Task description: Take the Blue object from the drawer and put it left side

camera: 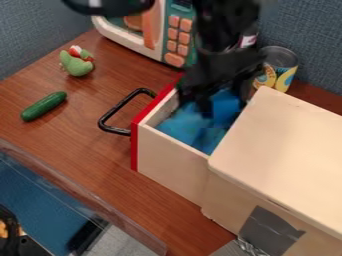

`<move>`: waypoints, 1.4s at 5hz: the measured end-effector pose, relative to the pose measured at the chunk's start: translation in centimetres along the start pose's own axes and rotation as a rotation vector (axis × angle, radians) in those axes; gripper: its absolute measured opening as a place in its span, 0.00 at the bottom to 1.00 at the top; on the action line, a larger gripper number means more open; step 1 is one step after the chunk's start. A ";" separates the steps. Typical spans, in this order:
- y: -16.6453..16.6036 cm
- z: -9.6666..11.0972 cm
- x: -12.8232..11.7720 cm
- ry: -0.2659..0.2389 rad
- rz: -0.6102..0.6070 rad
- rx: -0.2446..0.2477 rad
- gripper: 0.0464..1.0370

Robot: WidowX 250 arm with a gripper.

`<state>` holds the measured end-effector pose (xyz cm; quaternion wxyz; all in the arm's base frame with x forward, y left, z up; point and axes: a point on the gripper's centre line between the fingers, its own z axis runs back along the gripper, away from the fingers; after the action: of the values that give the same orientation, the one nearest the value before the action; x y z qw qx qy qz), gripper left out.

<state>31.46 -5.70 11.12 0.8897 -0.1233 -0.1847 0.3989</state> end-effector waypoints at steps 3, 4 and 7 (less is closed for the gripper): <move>1.7 3.5 8.6 -0.100 0.022 0.010 0.59; 2.9 3.1 11.2 -0.142 0.045 0.048 0.59; 5.5 0.1 15.6 -0.289 -0.058 0.252 0.59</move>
<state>37.36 9.70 12.78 0.8736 0.0529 -0.2625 0.4064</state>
